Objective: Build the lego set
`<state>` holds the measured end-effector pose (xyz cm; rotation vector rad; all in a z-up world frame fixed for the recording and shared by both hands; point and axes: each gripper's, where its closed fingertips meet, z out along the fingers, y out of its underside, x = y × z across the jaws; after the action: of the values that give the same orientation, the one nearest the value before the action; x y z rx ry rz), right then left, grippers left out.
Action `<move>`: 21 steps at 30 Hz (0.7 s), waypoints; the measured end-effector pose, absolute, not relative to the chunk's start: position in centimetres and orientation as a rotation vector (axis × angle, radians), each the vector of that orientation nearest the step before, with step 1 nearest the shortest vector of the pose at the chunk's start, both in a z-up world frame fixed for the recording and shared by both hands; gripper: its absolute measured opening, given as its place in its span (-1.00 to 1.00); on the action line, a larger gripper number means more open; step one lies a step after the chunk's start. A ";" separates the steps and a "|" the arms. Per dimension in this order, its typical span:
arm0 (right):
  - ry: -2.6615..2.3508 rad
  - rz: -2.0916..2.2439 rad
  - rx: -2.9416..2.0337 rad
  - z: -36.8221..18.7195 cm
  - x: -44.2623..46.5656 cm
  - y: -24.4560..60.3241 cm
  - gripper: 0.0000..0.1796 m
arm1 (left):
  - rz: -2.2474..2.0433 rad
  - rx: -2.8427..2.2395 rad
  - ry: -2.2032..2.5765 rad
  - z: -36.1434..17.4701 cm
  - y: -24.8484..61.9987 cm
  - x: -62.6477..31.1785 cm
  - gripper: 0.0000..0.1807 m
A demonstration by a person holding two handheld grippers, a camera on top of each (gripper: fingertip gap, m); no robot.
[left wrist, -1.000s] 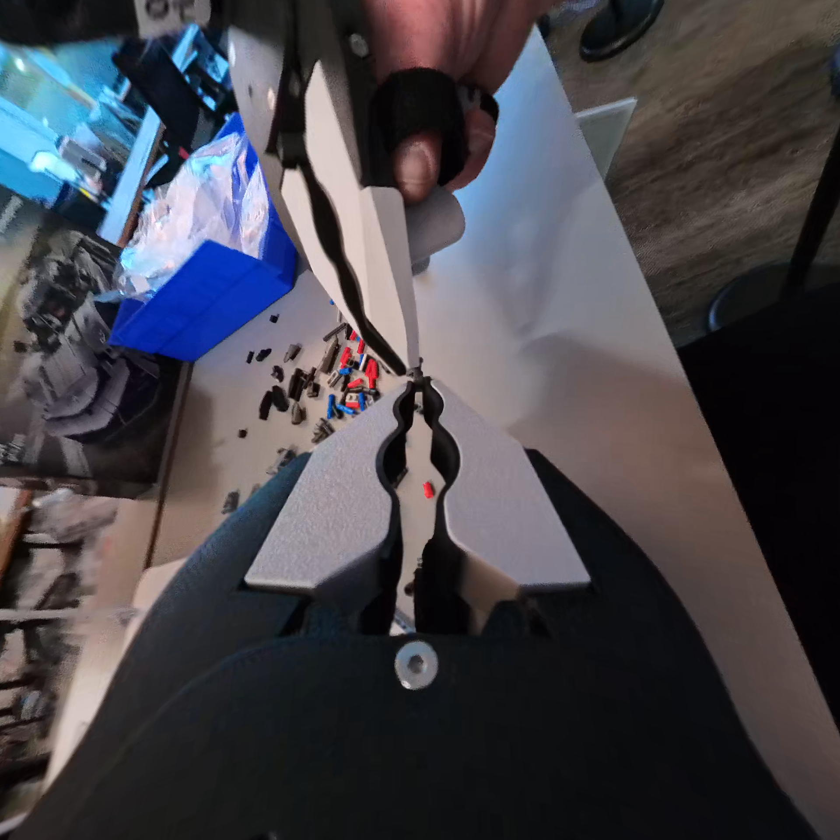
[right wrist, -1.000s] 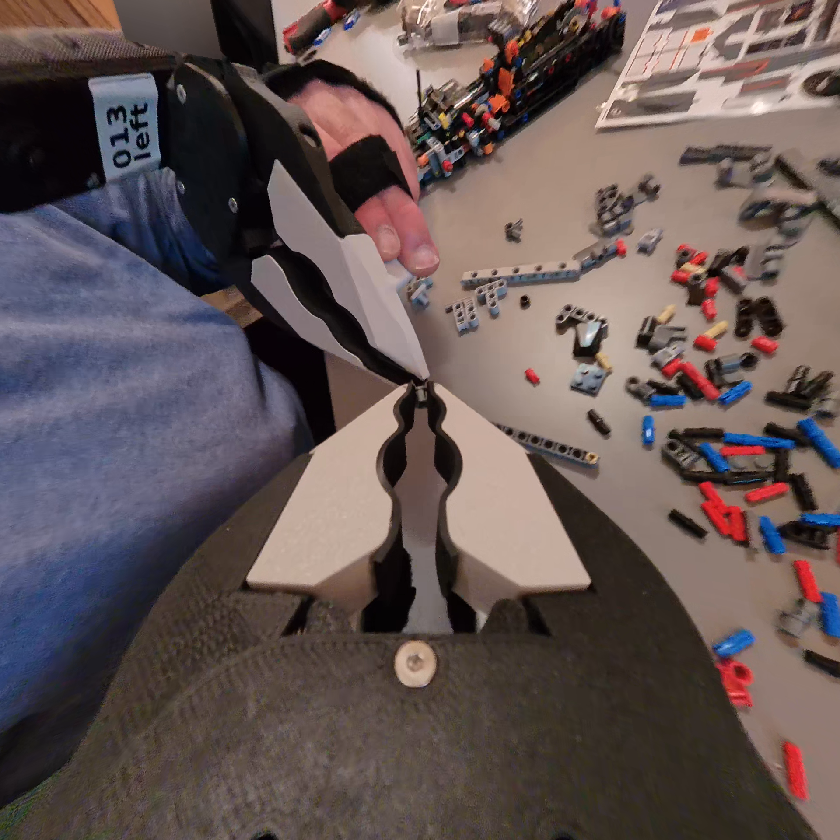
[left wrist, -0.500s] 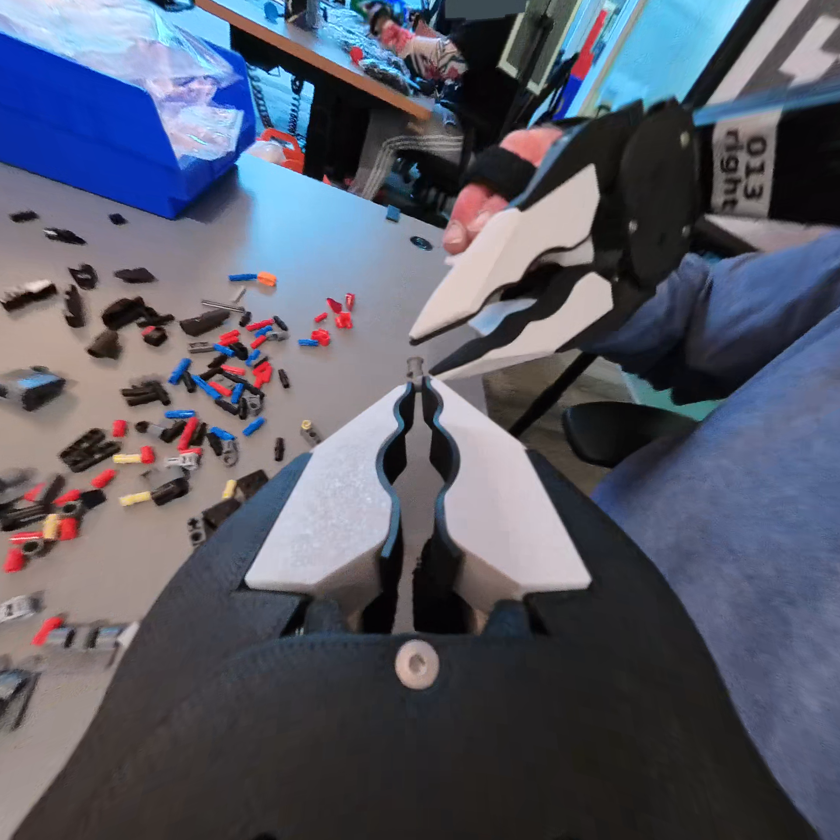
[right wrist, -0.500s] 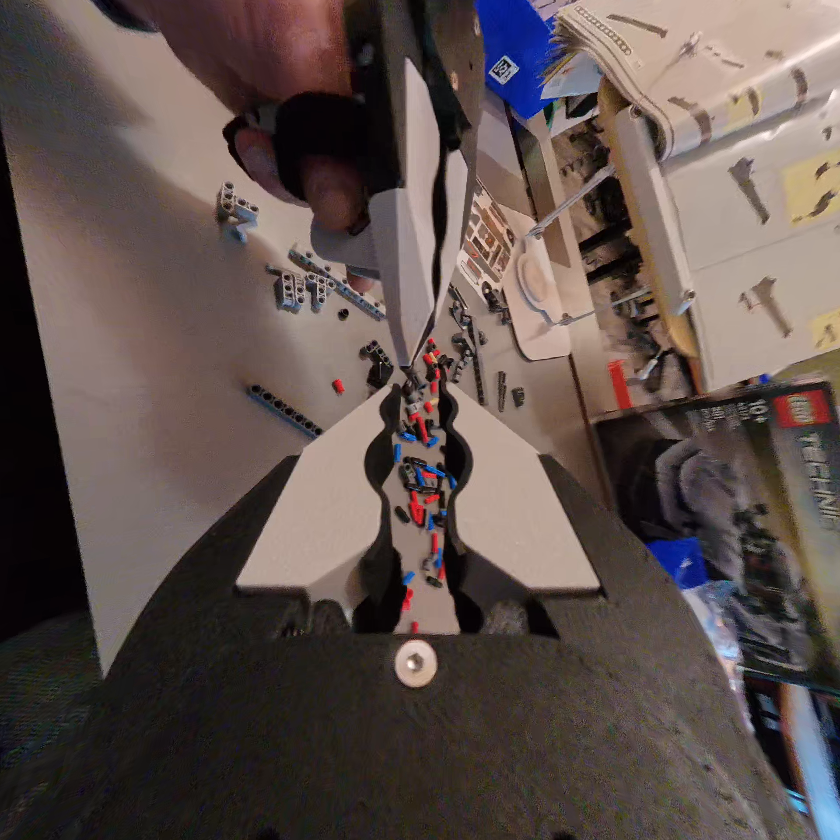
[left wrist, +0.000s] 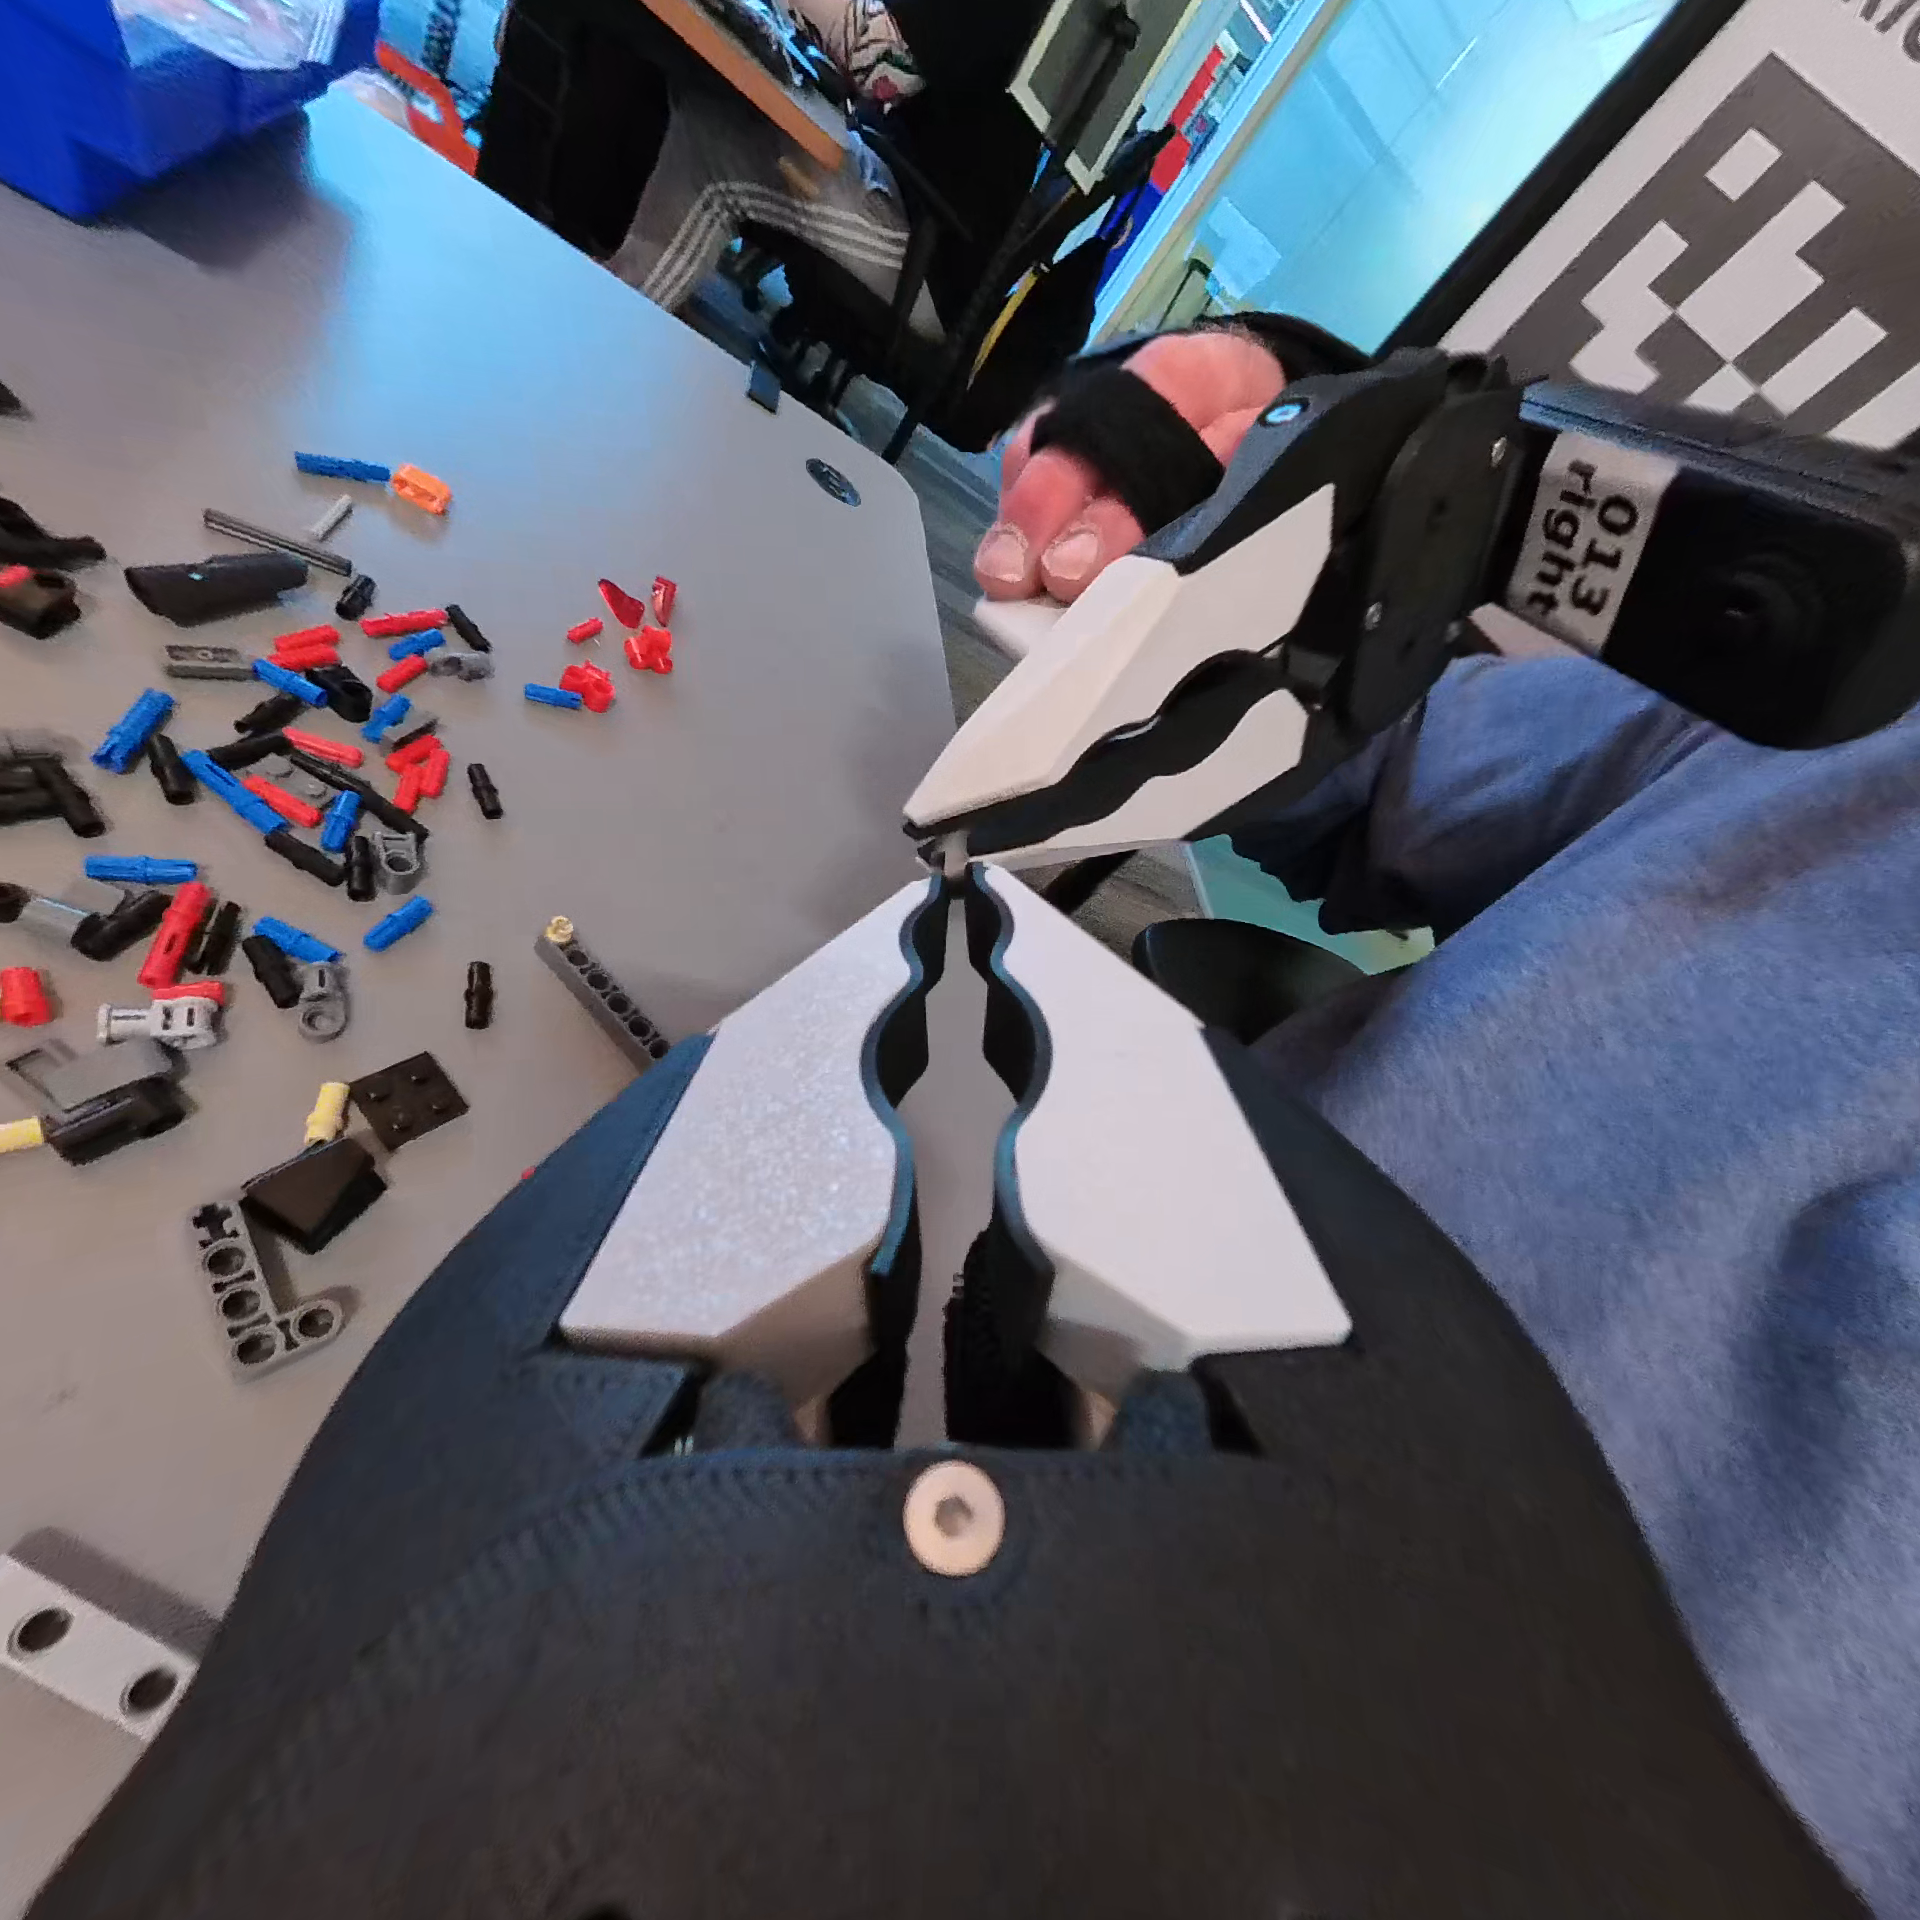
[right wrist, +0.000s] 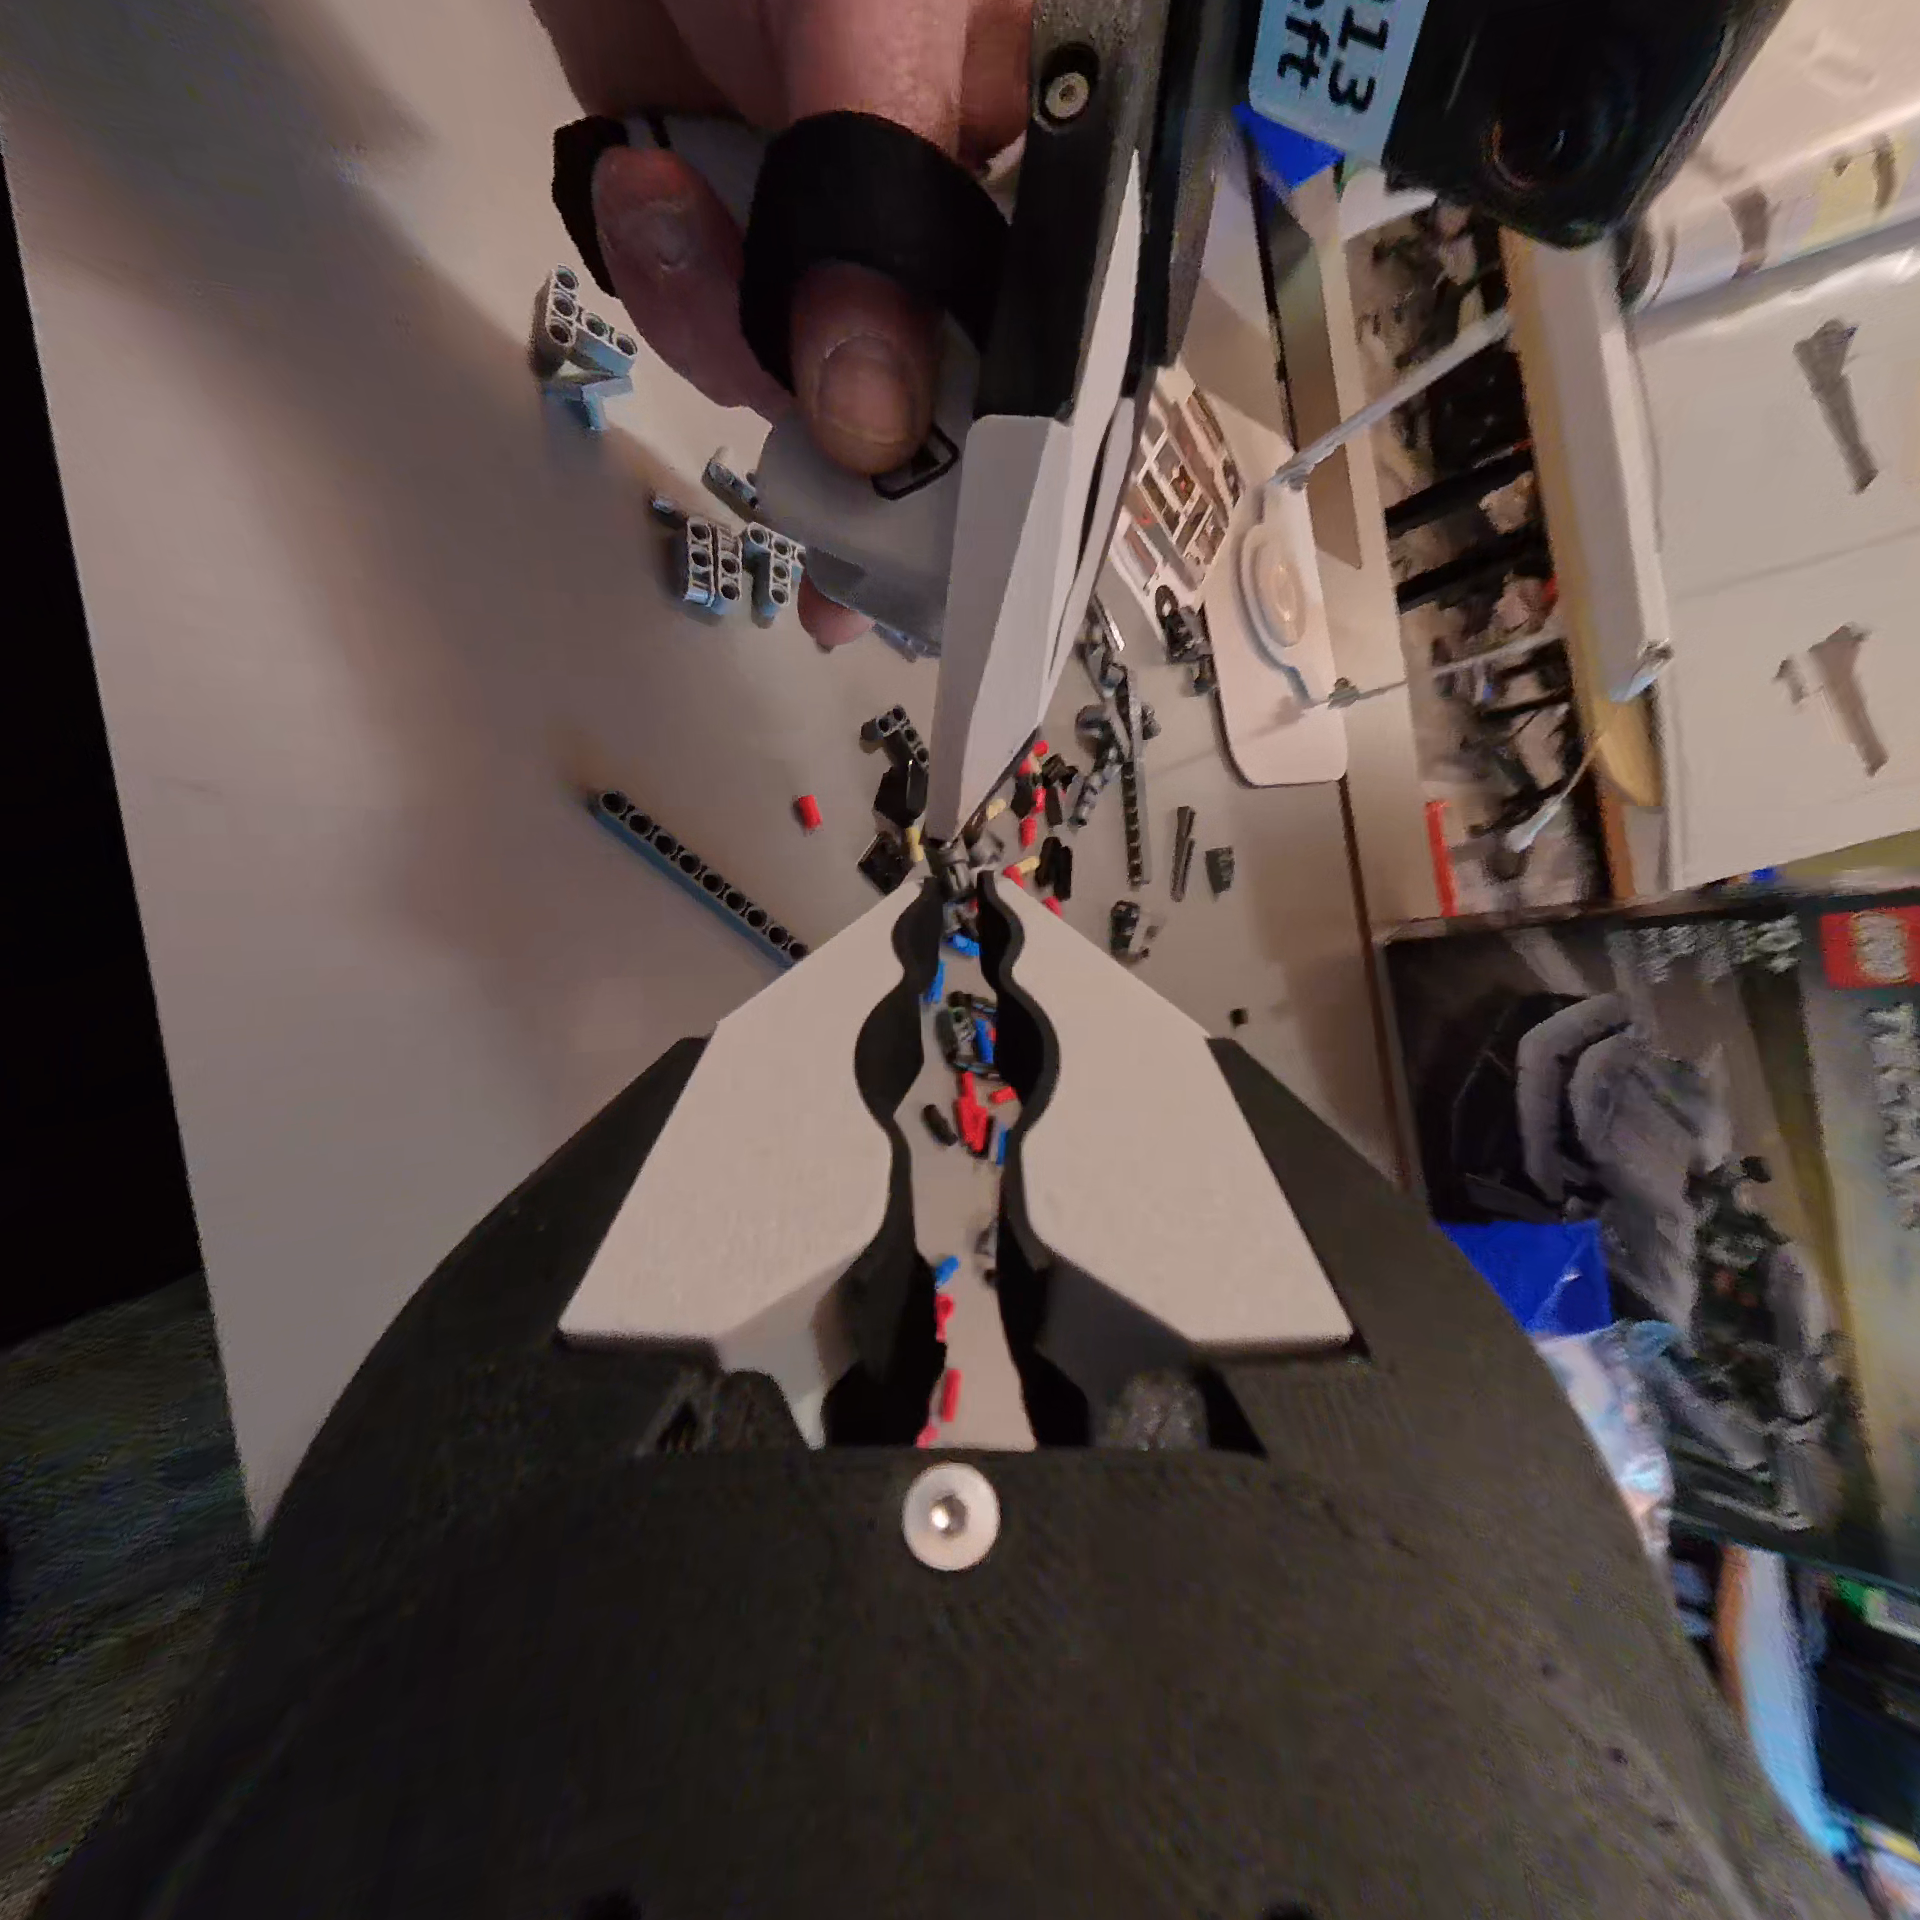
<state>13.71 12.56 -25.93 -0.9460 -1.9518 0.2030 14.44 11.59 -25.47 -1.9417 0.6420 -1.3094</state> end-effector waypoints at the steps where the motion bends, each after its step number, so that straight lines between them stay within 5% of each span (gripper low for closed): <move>1: -1.950 0.226 -0.996 -26.2 13.8 12.8 -0.97 | -1.302 -1.952 0.634 -25.7 11.9 14.5 -0.99; 13: -1.759 0.661 -1.751 -33.3 15.3 16.7 -0.97 | -0.554 -2.310 0.758 -33.9 12.8 12.0 -0.98; 21: -1.733 0.731 -1.841 -34.6 14.8 17.6 -0.97 | -0.633 -2.339 0.786 -35.5 11.8 14.6 -1.00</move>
<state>14.82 17.60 -34.55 -1.8411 -1.7329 0.7312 14.56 11.75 -35.55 -2.3388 0.7865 -0.6331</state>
